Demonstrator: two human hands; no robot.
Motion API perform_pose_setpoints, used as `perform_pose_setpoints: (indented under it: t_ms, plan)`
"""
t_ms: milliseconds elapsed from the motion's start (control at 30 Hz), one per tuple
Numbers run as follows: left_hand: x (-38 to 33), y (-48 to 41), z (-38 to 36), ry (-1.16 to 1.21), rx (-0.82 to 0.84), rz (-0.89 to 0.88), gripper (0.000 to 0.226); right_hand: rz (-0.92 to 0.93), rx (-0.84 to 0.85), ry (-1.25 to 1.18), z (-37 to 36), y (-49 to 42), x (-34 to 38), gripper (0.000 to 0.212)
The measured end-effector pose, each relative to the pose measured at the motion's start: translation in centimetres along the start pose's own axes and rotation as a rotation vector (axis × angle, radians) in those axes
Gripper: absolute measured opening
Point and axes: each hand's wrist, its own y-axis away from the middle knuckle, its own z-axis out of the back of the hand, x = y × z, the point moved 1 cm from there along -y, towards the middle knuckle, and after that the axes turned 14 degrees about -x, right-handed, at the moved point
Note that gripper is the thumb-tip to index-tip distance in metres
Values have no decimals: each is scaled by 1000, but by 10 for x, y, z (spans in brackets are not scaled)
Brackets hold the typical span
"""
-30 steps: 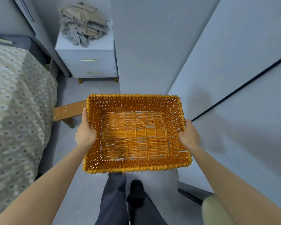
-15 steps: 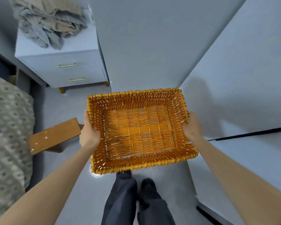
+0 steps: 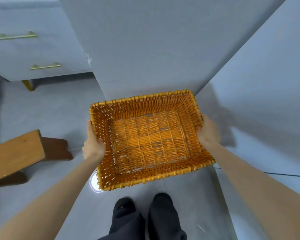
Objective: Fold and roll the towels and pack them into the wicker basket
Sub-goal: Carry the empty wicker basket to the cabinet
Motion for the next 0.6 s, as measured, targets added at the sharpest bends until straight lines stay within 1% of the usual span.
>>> perform_pose_setpoints:
  t_ms: [167, 300, 433, 600]
  plan:
    - [19, -25, -82, 38, 12, -37, 73, -33, -20, -18, -77, -25, -29, 37]
    - [23, -38, -122, 105, 14, -60, 69, -41, -21, -9, -119, -38, -45, 37]
    - [26, -44, -148, 129, 22, -53, 68, -58, -23, -13, -145, -48, -54, 40]
    - [28, -50, -166, 99, 25, -52, 70, -43, -35, -38, -165, -56, -59, 39]
